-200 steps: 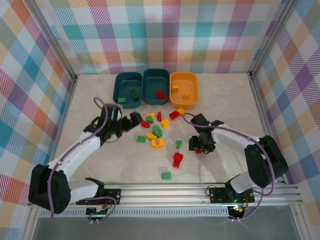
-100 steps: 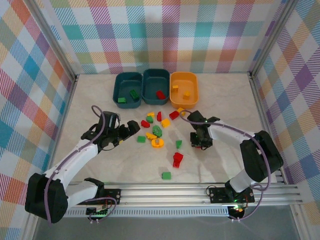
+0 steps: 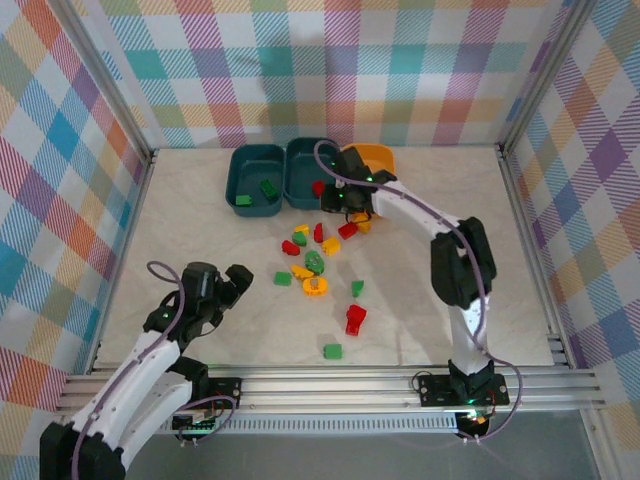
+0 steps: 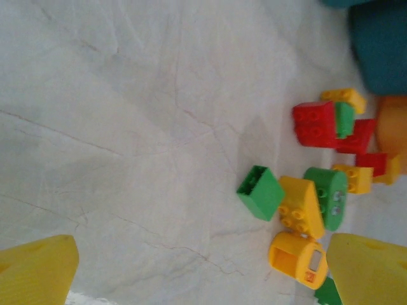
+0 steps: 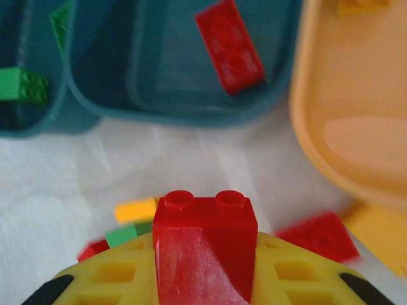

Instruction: Sort the legos into containers by color

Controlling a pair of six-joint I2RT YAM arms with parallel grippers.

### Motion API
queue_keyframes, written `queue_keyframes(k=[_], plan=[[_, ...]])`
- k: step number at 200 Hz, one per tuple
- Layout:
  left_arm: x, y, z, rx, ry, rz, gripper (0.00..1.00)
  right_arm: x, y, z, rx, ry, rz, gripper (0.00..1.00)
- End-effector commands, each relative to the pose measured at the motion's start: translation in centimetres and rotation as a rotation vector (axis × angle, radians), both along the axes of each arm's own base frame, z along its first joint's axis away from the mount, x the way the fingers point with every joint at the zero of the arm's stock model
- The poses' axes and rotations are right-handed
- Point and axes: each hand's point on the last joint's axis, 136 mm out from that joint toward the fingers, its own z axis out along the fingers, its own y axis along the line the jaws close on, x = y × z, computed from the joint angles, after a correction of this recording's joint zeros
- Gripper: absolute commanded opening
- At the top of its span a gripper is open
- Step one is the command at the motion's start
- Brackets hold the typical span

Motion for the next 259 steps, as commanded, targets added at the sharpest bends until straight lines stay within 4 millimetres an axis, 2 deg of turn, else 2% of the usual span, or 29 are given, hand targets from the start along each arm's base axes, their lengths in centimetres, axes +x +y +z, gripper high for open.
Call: queue_keyframes(k=[1, 31, 49, 60, 84, 94, 108, 121, 132, 151, 159, 162, 171, 191, 202, 211, 224, 239, 259], plan=[[-1.6, 0.7, -1.1, 0.001, 0.027, 0.019, 1.0, 2.9, 2.1, 1.8, 0.018, -0.076, 0.036, 0.26], [-2.5, 0.5, -1.8, -0.028, 0.021, 0.009, 1.0, 5.9, 3.7, -0.2, -0.022, -0.062, 0.047, 0.28], [-2.4, 0.5, -1.7, -0.034, 0.011, 0.008, 1.0, 7.0, 3.7, -1.5, -0.069, -0.047, 0.048, 0.29], [-2.2, 0.4, -1.5, -0.033, 0.002, 0.007, 1.0, 7.5, 3.7, -1.6, -0.078, -0.049, 0.053, 0.31], [-1.6, 0.9, -0.9, -0.01, -0.008, 0.028, 1.0, 7.7, 3.8, -1.5, -0.071, -0.051, 0.065, 0.45], [-1.2, 0.9, -0.5, -0.002, -0.018, 0.029, 1.0, 7.7, 3.8, -1.1, -0.072, -0.058, 0.069, 0.54], [-0.4, 0.8, 0.3, 0.005, -0.032, 0.03, 1.0, 7.5, 3.8, 0.4, -0.068, -0.083, 0.08, 0.59], [0.5, 0.4, 1.0, 0.003, -0.04, 0.021, 1.0, 7.1, 4.0, 2.6, -0.058, -0.121, 0.097, 0.6], [1.2, 0.0, 1.6, 0.004, -0.04, 0.008, 1.0, 6.4, 4.3, 5.3, -0.044, -0.167, 0.116, 0.61], [2.5, -0.6, 2.2, 0.011, -0.033, -0.017, 1.0, 4.3, 4.1, 8.7, -0.049, -0.222, 0.136, 0.61], [3.0, -0.9, 2.2, 0.012, -0.027, -0.021, 1.0, 3.1, 3.7, 8.9, -0.064, -0.223, 0.134, 0.61], [3.2, -0.9, 2.1, 0.013, -0.023, -0.022, 1.0, 2.7, 3.5, 9.7, -0.062, -0.236, 0.129, 0.61], [3.5, -1.1, 1.7, 0.014, -0.009, -0.026, 1.0, 1.1, 2.5, 9.2, -0.082, -0.229, 0.098, 0.61], [3.8, -1.9, 0.7, -0.002, 0.02, -0.051, 1.0, -3.4, -0.3, 6.1, -0.111, -0.179, 0.036, 0.62], [3.4, -2.3, -0.2, -0.012, 0.045, -0.068, 1.0, -6.1, -1.8, 3.9, -0.133, -0.138, 0.019, 0.63], [2.8, -2.8, -1.0, -0.026, 0.073, -0.094, 1.0, -8.2, -2.6, 3.0, -0.134, -0.104, 0.023, 0.64], [2.5, -3.8, -1.2, -0.044, 0.059, -0.146, 1.0, -11.5, -3.8, 0.7, -0.151, -0.044, 0.046, 0.64], [1.6, -4.5, -2.0, -0.027, 0.059, -0.195, 1.0, -14.5, -4.6, -0.7, -0.158, -0.015, 0.079, 0.65], [0.5, -5.2, -2.7, -0.01, 0.047, -0.235, 1.0, -17.6, -5.2, -2.0, -0.178, 0.009, 0.102, 0.63]])
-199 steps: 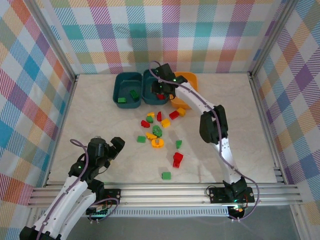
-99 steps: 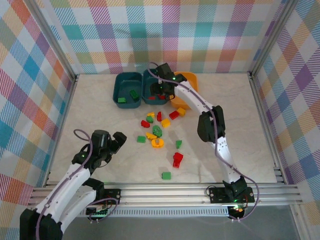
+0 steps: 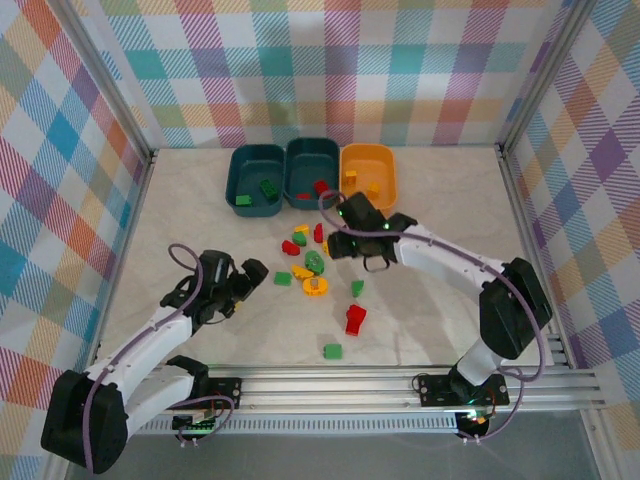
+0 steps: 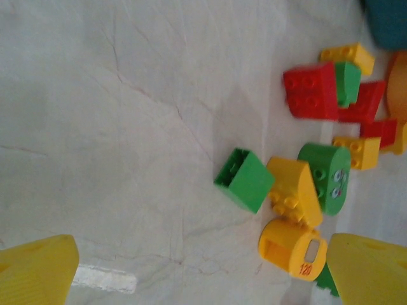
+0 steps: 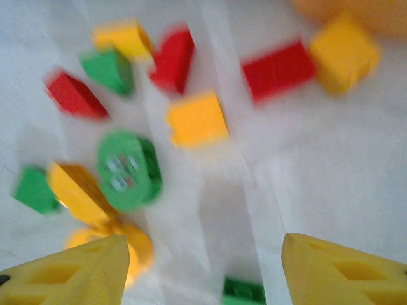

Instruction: Sort the legos into containers by color

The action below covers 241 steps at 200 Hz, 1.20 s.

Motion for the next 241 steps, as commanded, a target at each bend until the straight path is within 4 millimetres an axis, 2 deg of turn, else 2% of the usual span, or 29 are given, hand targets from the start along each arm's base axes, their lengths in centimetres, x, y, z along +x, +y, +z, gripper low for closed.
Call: queue_keyframes(k=[1, 29, 55, 84, 99, 119, 137, 153, 167, 195, 241], plan=[[-1.2, -1.3, -0.4, 0.0, -0.031, -0.083, 1.0, -2.5, -0.3, -0.4, 0.02, -0.002, -0.01, 0.63], [-2.8, -1.6, -1.1, 0.049, -0.042, -0.118, 1.0, -6.7, 0.7, -1.1, -0.035, -0.01, 0.099, 0.59], [-4.3, -0.9, -2.6, 0.037, -0.035, -0.078, 1.0, -9.0, 1.6, -1.9, -0.121, -0.022, 0.178, 0.58], [-5.6, -0.3, -2.0, 0.02, -0.048, -0.069, 1.0, -11.8, 3.1, -2.0, -0.133, -0.004, 0.234, 0.58], [-5.9, 0.1, -1.4, 0.021, -0.073, -0.063, 1.0, -13.3, 3.0, -2.7, -0.131, 0.048, 0.173, 0.6], [-6.0, 0.4, -1.0, 0.008, -0.099, -0.054, 1.0, -15.1, 1.7, -4.0, -0.154, 0.115, 0.002, 0.62], [-6.0, 0.3, -1.0, -0.003, -0.104, -0.052, 1.0, -16.9, 1.3, -5.0, -0.156, 0.157, -0.102, 0.63], [-6.1, 0.2, -1.2, 0.0, -0.094, -0.054, 1.0, -18.3, 1.8, -6.0, -0.146, 0.204, -0.152, 0.63], [-6.1, 0.3, -1.5, 0.01, -0.08, -0.054, 1.0, -19.5, 3.1, -7.0, -0.125, 0.244, -0.137, 0.63], [-6.1, 0.2, -1.9, 0.017, -0.065, -0.058, 1.0, -20.3, 4.5, -7.8, -0.16, 0.28, -0.121, 0.63], [-6.3, 0.3, -2.0, 0.023, -0.07, -0.067, 1.0, -21.3, 3.8, -9.3, -0.196, 0.344, -0.165, 0.61]])
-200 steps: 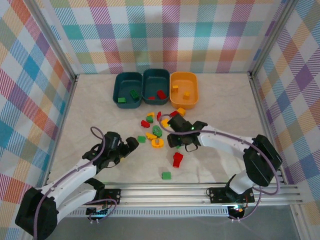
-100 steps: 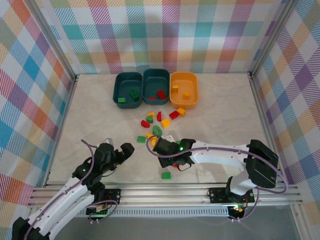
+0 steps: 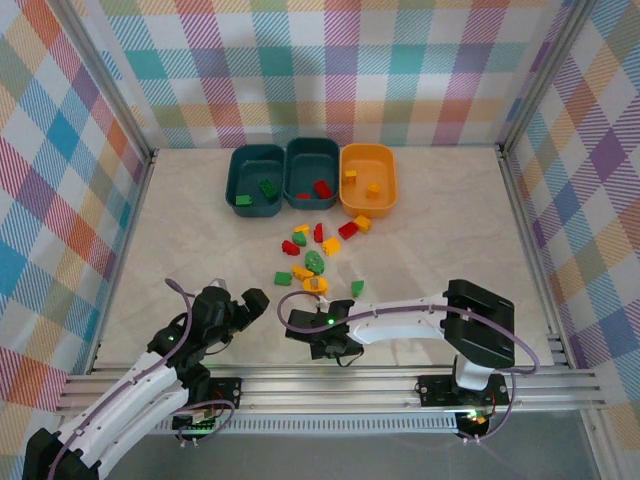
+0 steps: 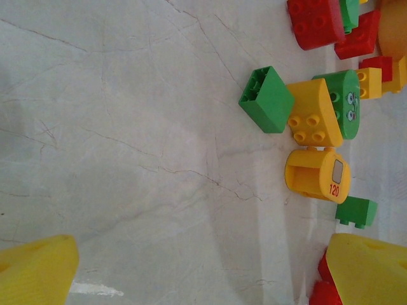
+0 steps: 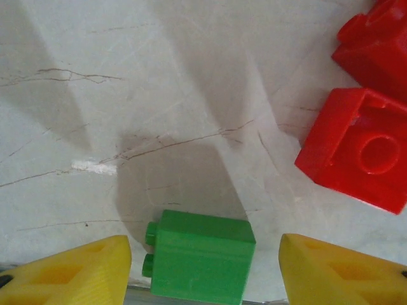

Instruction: Sort the legos into containers by color

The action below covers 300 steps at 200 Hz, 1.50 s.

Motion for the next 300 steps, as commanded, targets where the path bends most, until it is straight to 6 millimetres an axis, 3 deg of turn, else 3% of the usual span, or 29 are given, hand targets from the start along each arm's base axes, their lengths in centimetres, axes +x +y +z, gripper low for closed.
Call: queue_keyframes(k=[1, 34, 69, 95, 115, 138, 160, 186, 207, 228, 250, 300], plan=[[-0.6, 0.4, -0.9, 0.023, 0.021, 0.001, 1.0, -1.0, -0.4, -0.5, -0.021, 0.055, -0.05, 0.61], [-0.8, 0.7, -1.1, 0.019, 0.015, 0.009, 1.0, -1.8, -0.1, -1.9, -0.03, 0.107, -0.02, 0.56], [-1.0, 1.0, -1.3, -0.001, 0.008, 0.035, 1.0, -1.4, 0.1, -1.8, -0.054, 0.093, 0.026, 0.44], [-0.9, 1.0, -0.7, -0.022, -0.011, 0.048, 1.0, -0.3, 0.8, 0.2, 0.0, 0.02, 0.055, 0.33], [-0.7, 1.1, 0.4, -0.014, -0.028, 0.048, 1.0, 1.7, 2.1, 3.7, 0.077, -0.077, 0.105, 0.31], [-0.2, 1.0, 1.9, 0.011, -0.049, 0.035, 1.0, 5.7, 3.3, 8.4, 0.147, -0.178, 0.158, 0.31], [0.7, 1.0, 2.6, 0.047, -0.054, 0.037, 1.0, 11.2, 5.0, 12.2, 0.292, -0.245, 0.216, 0.31], [1.7, 0.9, 2.0, 0.075, -0.022, 0.048, 1.0, 17.3, 8.8, 15.2, 0.421, -0.326, 0.343, 0.31], [2.3, 0.4, 1.1, 0.075, 0.032, 0.023, 1.0, 23.0, 10.8, 16.2, 0.326, -0.501, 0.45, 0.3], [2.5, -0.6, 0.4, 0.073, 0.083, -0.052, 1.0, 28.5, 12.4, 16.1, 0.379, -0.535, 0.46, 0.31], [2.8, -1.9, 0.8, 0.055, 0.085, -0.123, 1.0, 32.4, 14.5, 14.9, 0.411, -0.512, 0.482, 0.31], [3.4, -2.5, 2.3, 0.046, 0.041, -0.159, 1.0, 38.0, 16.2, 10.4, 0.47, -0.411, 0.423, 0.32]])
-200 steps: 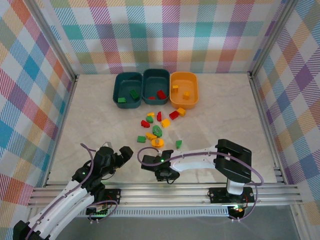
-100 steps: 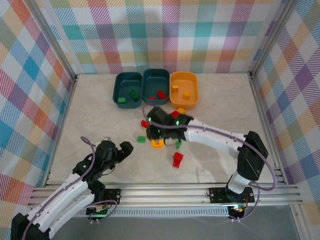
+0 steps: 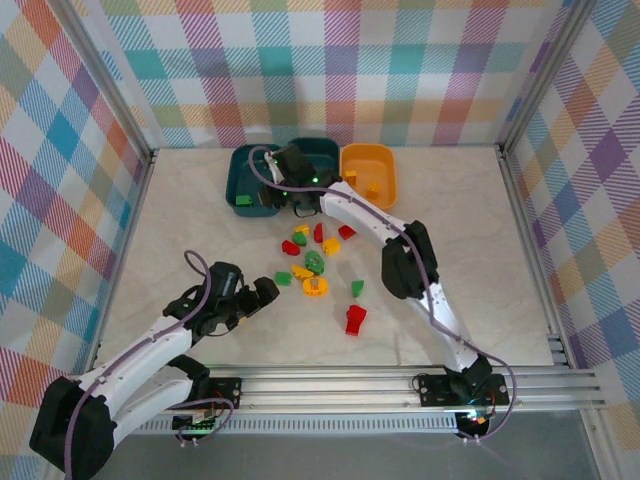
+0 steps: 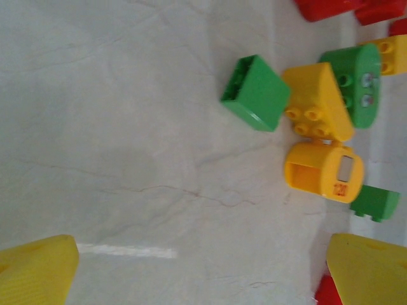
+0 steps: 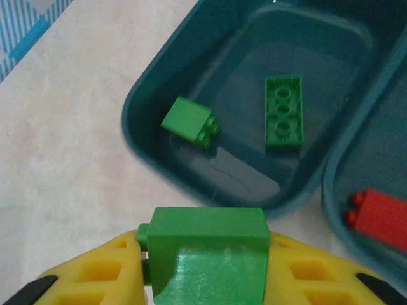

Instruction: Sort the legos into containers by color

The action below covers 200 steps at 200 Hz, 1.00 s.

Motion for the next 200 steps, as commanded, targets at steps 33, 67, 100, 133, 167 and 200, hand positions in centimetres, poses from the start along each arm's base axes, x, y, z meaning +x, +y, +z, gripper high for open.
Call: queue_keyframes(k=[33, 67, 100, 133, 167, 200], plan=[[1.6, -1.7, 1.8, -0.025, -0.042, -0.083, 1.0, 1.9, 0.4, -3.1, 0.042, 0.072, 0.055, 0.33], [2.7, -3.1, 1.6, -0.024, 0.0, -0.14, 1.0, 1.8, 1.2, -2.2, 0.07, 0.042, 0.104, 0.34], [4.1, -4.5, 2.2, -0.047, -0.006, -0.178, 1.0, 1.6, 0.9, -1.3, 0.048, 0.02, 0.112, 0.34], [4.5, -3.3, 3.7, -0.03, -0.097, -0.118, 1.0, 1.7, 1.5, -2.4, 0.054, 0.015, 0.128, 0.43], [4.1, -3.0, 4.9, -0.029, -0.13, -0.129, 1.0, 1.8, 1.5, -1.6, 0.052, 0.0, 0.124, 0.7], [4.3, -2.3, 5.5, 0.005, -0.148, -0.11, 1.0, 1.2, 1.4, 5.6, 0.093, -0.136, 0.132, 0.72]])
